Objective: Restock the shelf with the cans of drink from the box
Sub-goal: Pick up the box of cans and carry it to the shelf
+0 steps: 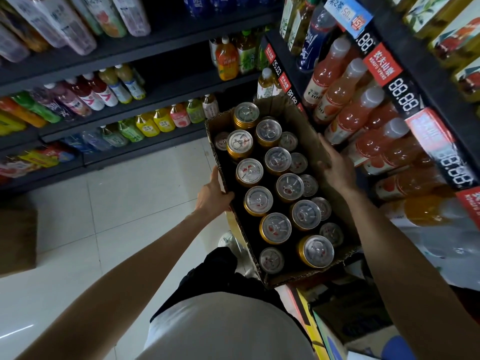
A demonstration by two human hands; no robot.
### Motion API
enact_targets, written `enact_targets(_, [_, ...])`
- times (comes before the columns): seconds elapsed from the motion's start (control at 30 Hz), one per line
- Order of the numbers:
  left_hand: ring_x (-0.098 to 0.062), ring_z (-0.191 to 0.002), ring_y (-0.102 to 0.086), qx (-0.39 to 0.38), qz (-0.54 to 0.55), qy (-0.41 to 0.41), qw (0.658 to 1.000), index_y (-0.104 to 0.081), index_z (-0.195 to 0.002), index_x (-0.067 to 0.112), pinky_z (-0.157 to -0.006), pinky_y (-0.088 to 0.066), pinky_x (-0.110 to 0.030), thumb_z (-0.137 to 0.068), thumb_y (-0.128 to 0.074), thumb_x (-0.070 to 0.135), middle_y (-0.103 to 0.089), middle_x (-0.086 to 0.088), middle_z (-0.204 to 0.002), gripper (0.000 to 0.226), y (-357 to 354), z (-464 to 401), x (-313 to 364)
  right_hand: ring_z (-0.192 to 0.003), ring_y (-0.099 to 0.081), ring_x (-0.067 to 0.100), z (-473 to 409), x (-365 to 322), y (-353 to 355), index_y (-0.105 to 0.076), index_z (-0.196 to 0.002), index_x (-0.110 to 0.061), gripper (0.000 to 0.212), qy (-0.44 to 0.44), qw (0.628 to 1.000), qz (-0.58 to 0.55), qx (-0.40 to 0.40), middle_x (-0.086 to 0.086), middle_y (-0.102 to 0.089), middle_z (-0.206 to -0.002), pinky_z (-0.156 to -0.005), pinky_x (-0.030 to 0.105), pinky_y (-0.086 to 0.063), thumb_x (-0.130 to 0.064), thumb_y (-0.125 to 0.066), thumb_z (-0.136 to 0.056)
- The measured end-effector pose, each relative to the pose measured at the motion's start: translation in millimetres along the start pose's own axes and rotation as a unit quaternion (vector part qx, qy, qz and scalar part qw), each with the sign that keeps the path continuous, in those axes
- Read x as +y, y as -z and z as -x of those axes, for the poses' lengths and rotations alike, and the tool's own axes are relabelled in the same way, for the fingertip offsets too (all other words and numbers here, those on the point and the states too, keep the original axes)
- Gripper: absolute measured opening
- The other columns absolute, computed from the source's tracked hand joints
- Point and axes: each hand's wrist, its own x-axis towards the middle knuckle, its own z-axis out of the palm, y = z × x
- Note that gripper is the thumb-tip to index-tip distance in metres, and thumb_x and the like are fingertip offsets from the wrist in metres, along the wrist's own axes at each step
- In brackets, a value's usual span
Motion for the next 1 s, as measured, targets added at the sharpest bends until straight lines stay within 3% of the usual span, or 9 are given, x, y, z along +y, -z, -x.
enact_targets(0.2, [-0.023, -0.068, -0.07, -0.052, 0.057, 0.027, 0.997, -0.005, -0.149, 0.028, -0.073, -0.059, -0.04, -0.089, -0.061, 0.016, -0.066, -0.018, -0.113, 0.083, 9, 7, 3, -0.124, -0.049, 0.032, 9, 10, -1, -0.018, -0.144, -0.044, 0.075, -0.009, 1.0, -0.011, -0.012, 0.006, -0.038, -0.149, -0.1, 0.042, -0.044, -0.006, -0.054, -0.091])
enact_targets(0.3, [-0.02, -0.066, -0.068, -0.068, 0.093, 0.032, 0.993, -0.006, -0.148, 0.031, -0.063, -0.06, -0.031, -0.088, -0.064, 0.018, -0.063, -0.018, -0.118, 0.085, 14, 8, 2, -0.121, -0.051, 0.036, 9, 7, 0, -0.019, -0.146, -0.04, 0.074, -0.006, 1.0, -0.005, -0.016, 0.009, -0.041, -0.146, -0.097, 0.043, -0.046, -0.005, -0.053, -0.091])
enact_targets(0.37, [-0.022, -0.069, -0.068, -0.071, 0.086, 0.026, 0.993, -0.003, -0.148, 0.033, -0.058, -0.059, -0.029, -0.084, -0.067, 0.013, -0.063, -0.019, -0.117, 0.093, 13, 10, 1, -0.117, -0.053, 0.039, 11, 4, 1, -0.019, -0.146, -0.038, 0.074, -0.008, 1.0, 0.011, -0.018, 0.014, -0.044, -0.144, -0.093, 0.04, -0.045, -0.003, -0.052, -0.091])
enact_targets(0.5, [-0.028, -0.072, -0.07, -0.047, 0.048, 0.019, 0.998, 0.002, -0.149, 0.033, -0.067, -0.059, -0.04, -0.079, -0.062, 0.001, -0.067, -0.021, -0.104, 0.1, 1, 15, 2, -0.122, -0.05, 0.036, 15, 3, 3, -0.017, -0.146, -0.041, 0.077, -0.024, 0.999, 0.016, -0.02, 0.015, -0.043, -0.144, -0.097, 0.035, -0.041, -0.002, -0.052, -0.09])
enact_targets(0.6, [-0.027, -0.071, -0.069, -0.038, 0.031, 0.011, 0.999, 0.004, -0.15, 0.028, -0.063, -0.057, -0.032, -0.08, -0.059, -0.001, -0.068, -0.02, -0.098, 0.099, -1, 18, 4, -0.124, -0.048, 0.036, 16, 1, 5, -0.018, -0.146, -0.04, 0.074, -0.026, 0.999, 0.021, -0.019, 0.016, -0.043, -0.144, -0.1, 0.037, -0.041, -0.004, -0.052, -0.09])
enact_targets(0.67, [-0.027, -0.073, -0.068, -0.041, 0.019, 0.005, 0.999, 0.005, -0.15, 0.028, -0.062, -0.056, -0.031, -0.08, -0.06, 0.0, -0.067, -0.019, -0.1, 0.099, -1, 18, 3, -0.123, -0.05, 0.035, 18, 0, 7, -0.02, -0.146, -0.039, 0.075, -0.029, 0.999, 0.023, -0.019, 0.017, -0.046, -0.142, -0.099, 0.037, -0.042, -0.003, -0.053, -0.09])
enact_targets(0.83, [-0.03, -0.075, -0.069, -0.052, 0.009, 0.003, 0.999, 0.007, -0.149, 0.029, -0.069, -0.059, -0.044, -0.08, -0.061, 0.001, -0.067, -0.019, -0.105, 0.101, -12, 18, 0, -0.125, -0.051, 0.028, 25, 8, 14, -0.016, -0.142, -0.051, 0.085, -0.032, 0.999, 0.015, -0.038, 0.01, -0.05, -0.139, -0.101, 0.042, -0.045, -0.002, -0.057, -0.086])
enact_targets(1.0, [-0.028, -0.07, -0.07, -0.051, 0.023, 0.001, 0.998, 0.005, -0.149, 0.031, -0.065, -0.059, -0.041, -0.08, -0.062, 0.001, -0.066, -0.018, -0.107, 0.1, -16, 19, -4, -0.13, -0.045, 0.029, 30, 9, 14, -0.017, -0.144, -0.046, 0.083, -0.035, 0.999, 0.012, -0.035, 0.011, -0.042, -0.145, -0.106, 0.04, -0.04, 0.0, -0.056, -0.087])
